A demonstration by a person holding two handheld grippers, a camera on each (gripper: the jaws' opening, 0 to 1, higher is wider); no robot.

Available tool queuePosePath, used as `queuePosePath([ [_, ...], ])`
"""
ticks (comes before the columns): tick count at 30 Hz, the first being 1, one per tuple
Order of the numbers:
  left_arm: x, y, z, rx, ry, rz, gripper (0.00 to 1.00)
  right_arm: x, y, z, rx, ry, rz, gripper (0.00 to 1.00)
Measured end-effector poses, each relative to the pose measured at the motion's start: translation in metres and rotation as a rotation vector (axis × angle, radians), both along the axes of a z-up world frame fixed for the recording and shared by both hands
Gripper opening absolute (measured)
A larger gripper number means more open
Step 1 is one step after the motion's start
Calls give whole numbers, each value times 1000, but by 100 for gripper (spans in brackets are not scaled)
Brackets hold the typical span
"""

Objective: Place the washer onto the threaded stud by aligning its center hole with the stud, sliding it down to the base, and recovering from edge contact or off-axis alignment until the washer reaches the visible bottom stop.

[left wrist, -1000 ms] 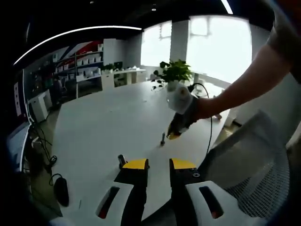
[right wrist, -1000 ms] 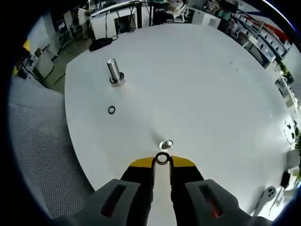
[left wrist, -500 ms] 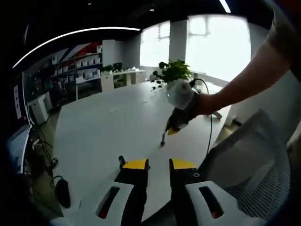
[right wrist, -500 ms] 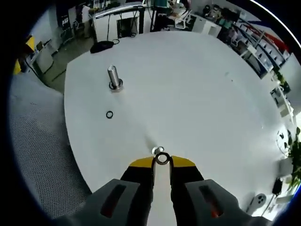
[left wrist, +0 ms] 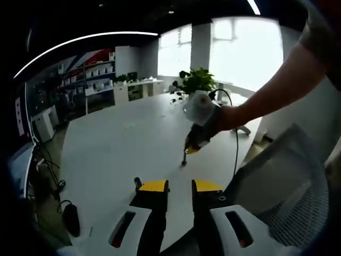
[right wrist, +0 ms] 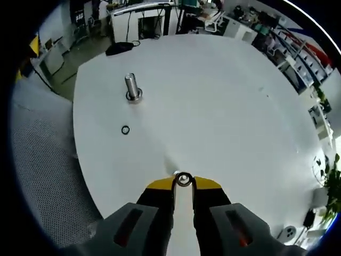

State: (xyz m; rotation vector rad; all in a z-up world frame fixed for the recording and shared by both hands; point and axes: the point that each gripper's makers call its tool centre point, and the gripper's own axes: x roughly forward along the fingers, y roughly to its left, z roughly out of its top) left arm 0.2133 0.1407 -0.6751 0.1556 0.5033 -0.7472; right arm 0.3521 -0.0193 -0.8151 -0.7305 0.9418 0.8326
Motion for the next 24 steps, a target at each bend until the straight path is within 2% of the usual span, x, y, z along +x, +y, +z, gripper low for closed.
queuePosePath([
  [7,0,0,1,-4,-1,2,15,2,3,-1,3,13,-1,14],
  [24,1,1,-1,-2,4,4,15,3,3,-18,-19,52,-2,14],
])
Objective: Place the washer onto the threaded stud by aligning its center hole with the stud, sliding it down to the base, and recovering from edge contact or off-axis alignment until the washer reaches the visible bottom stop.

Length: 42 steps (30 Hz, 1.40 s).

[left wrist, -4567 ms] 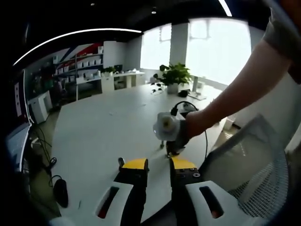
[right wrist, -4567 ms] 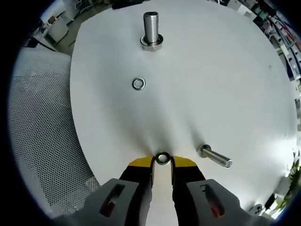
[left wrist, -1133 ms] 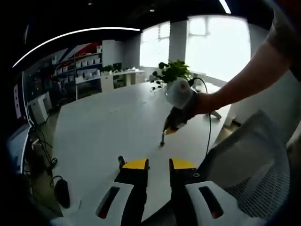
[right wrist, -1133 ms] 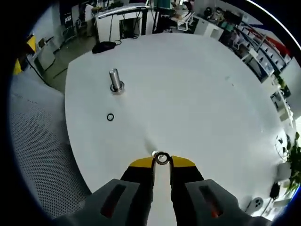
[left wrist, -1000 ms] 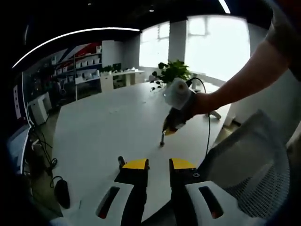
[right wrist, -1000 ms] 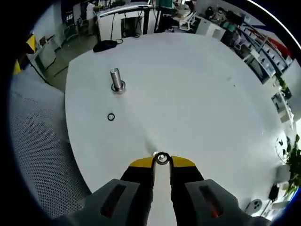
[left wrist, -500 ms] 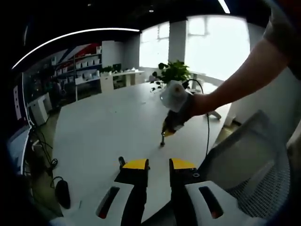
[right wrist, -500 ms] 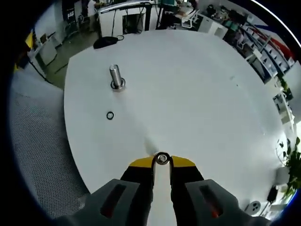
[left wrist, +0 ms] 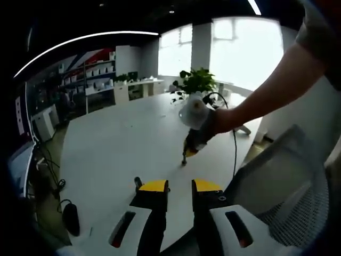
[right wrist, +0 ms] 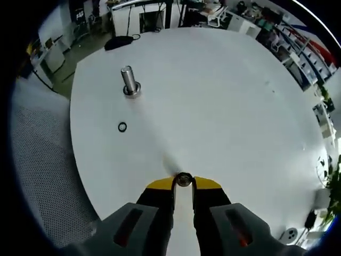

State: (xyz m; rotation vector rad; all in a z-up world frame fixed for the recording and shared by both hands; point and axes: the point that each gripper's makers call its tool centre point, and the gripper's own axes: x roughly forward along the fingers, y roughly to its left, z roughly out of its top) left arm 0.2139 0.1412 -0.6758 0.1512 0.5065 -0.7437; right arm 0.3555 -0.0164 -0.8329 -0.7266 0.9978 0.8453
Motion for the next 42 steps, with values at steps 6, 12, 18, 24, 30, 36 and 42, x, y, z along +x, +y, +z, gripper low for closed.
queuePosePath([
  [6,0,0,0,0,2,0,15,-3,3,-8,-8,20,-2,14],
  [12,-1,0,-1,9,1,1,15,-3,1,-21,-26,42,0,14],
  [18,0,2,0,4,-3,10,15,-4,2,-27,-44,55,11,14],
  [24,1,3,-1,9,-4,14,15,-3,-2,-34,-60,76,16,14],
  [30,0,3,-1,7,-2,12,15,-6,-3,-35,-64,85,13,14],
  [36,1,3,-2,13,-2,11,15,-5,-4,-36,-66,87,11,15],
  [42,1,4,0,7,-5,22,15,-9,-12,-35,-78,89,0,17],
])
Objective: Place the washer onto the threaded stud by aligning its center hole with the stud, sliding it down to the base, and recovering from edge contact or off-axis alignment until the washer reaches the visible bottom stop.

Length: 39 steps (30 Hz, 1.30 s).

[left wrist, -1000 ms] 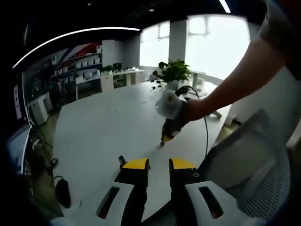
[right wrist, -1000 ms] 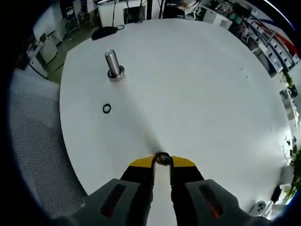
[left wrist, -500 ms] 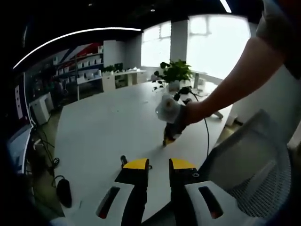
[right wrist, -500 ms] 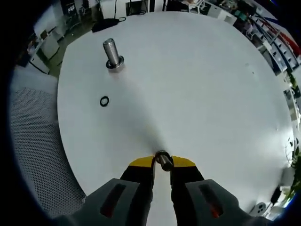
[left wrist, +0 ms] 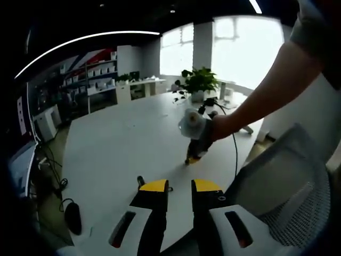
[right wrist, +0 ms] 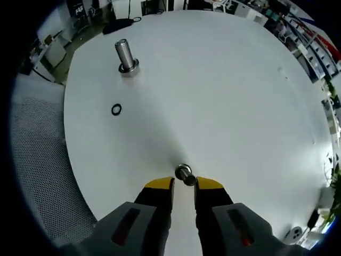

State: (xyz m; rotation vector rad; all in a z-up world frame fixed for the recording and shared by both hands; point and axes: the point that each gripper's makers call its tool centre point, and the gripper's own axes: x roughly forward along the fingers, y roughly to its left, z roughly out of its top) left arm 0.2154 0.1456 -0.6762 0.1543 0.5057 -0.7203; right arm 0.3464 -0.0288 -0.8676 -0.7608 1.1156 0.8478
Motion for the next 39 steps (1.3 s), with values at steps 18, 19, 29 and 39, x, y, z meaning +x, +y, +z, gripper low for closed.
queuePosePath([
  [18,-1,-2,6,-29,-15,-8,15,-33,-11,26,5,-7,-54,19],
  [19,-1,-3,6,-31,-16,-9,15,-37,-9,28,3,-5,-51,19],
  [29,0,-5,13,-58,-35,-14,16,-52,3,43,-14,-20,22,20],
  [39,2,-5,21,-69,-76,-3,17,-60,5,45,24,-16,18,20],
])
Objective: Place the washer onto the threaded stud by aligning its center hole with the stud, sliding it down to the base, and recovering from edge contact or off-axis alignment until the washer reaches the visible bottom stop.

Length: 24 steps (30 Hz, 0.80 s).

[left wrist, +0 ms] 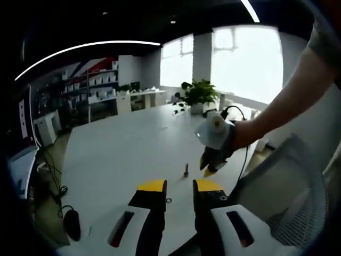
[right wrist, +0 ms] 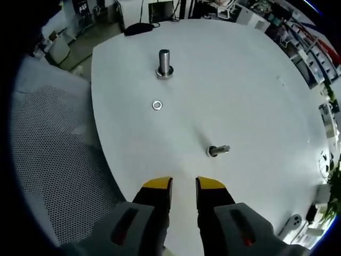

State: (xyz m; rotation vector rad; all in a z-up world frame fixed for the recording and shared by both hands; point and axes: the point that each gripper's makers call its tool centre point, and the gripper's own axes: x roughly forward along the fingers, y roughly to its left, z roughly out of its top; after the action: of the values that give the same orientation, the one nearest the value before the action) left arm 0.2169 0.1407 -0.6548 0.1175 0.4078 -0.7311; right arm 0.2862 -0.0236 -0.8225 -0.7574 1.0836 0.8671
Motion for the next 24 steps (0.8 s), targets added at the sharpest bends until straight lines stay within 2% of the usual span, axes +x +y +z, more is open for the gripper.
queuePosePath([
  [3,0,1,3,-14,-6,7,18,0,7,2,28,1,-16,20],
  [7,2,2,6,-19,-20,16,20,2,18,-1,49,2,33,20],
  [13,4,6,3,2,-15,47,21,6,24,-10,92,28,35,21],
  [15,3,5,7,-30,-13,44,22,4,27,-10,116,38,30,21],
  [19,10,14,14,-60,-26,98,22,5,35,-10,152,36,41,21],
  [24,14,22,9,-60,-9,146,23,1,45,-13,184,40,78,22],
])
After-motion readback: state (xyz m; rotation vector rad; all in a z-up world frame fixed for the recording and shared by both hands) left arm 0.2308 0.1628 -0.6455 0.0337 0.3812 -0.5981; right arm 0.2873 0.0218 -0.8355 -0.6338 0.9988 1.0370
